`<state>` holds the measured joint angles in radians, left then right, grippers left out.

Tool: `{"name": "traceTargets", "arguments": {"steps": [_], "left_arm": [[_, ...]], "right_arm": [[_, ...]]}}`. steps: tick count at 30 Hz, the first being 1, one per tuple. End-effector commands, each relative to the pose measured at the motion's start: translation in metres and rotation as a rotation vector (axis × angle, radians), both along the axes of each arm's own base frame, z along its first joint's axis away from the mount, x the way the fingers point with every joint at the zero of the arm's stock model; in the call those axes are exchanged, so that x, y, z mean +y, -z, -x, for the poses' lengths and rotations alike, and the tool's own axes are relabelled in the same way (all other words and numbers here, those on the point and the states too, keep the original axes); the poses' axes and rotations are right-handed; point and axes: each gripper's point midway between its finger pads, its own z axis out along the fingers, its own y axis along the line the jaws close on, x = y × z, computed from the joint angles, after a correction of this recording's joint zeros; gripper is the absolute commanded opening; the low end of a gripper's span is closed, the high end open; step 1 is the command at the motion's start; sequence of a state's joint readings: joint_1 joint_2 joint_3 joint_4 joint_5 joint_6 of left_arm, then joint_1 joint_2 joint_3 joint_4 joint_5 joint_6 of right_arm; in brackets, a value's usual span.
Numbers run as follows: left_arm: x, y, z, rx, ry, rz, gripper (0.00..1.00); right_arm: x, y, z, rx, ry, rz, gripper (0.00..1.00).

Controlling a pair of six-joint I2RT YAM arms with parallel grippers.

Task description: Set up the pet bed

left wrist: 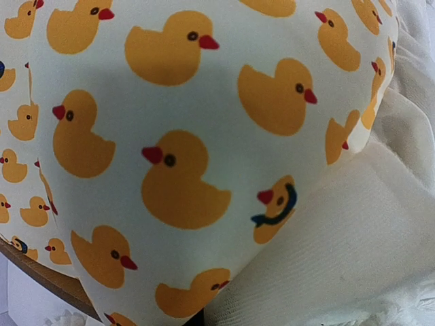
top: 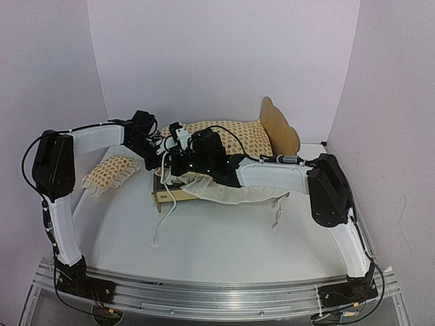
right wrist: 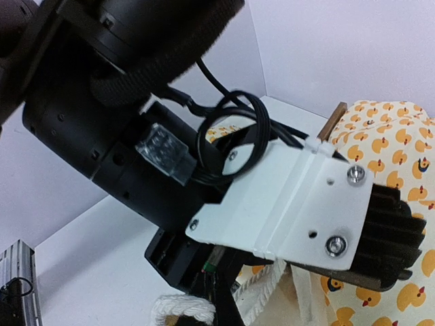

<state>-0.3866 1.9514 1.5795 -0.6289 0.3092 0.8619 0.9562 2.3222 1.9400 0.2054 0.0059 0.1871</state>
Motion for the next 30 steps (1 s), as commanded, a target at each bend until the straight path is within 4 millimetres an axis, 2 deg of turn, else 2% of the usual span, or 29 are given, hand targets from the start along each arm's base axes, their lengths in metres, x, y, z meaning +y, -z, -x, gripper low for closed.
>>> {"name": "traceTargets", "arguments": {"steps": [1, 7, 12, 14, 18, 20, 23, 25, 30], "left_arm": [[0.007, -0.024, -0.009, -0.066, -0.037, 0.007, 0.0], [0.006, -0.024, -0.01, -0.062, -0.038, 0.012, 0.0], [0.006, -0.026, -0.008, -0.053, -0.035, 0.016, 0.0], [0.005, -0.026, -0.008, -0.05, -0.032, 0.017, 0.03], [0.004, -0.031, -0.008, -0.048, -0.031, 0.026, 0.19], [0.003, -0.038, -0.006, -0.038, -0.02, 0.034, 0.36], [0.007, -0.056, -0.004, -0.026, -0.009, 0.055, 0.54], [0.016, -0.068, -0.002, -0.012, -0.013, 0.065, 0.61], [0.037, -0.09, 0.006, -0.007, -0.007, 0.058, 0.7]], "right_arm": [[-0.005, 0.037, -0.004, 0.017, 0.031, 0.04, 0.0], [-0.013, 0.077, -0.004, 0.039, 0.043, 0.114, 0.0], [-0.02, 0.1, 0.001, 0.11, 0.048, 0.129, 0.0], [-0.023, 0.11, 0.003, 0.137, 0.054, 0.142, 0.0], [-0.029, 0.129, 0.002, 0.215, 0.078, 0.149, 0.0], [-0.027, 0.131, 0.001, 0.259, 0.077, 0.147, 0.01], [-0.026, 0.128, 0.007, 0.294, 0.047, 0.183, 0.11], [-0.032, 0.122, 0.014, 0.305, 0.041, 0.188, 0.18], [-0.059, 0.101, 0.03, 0.33, 0.058, 0.229, 0.24]]}}
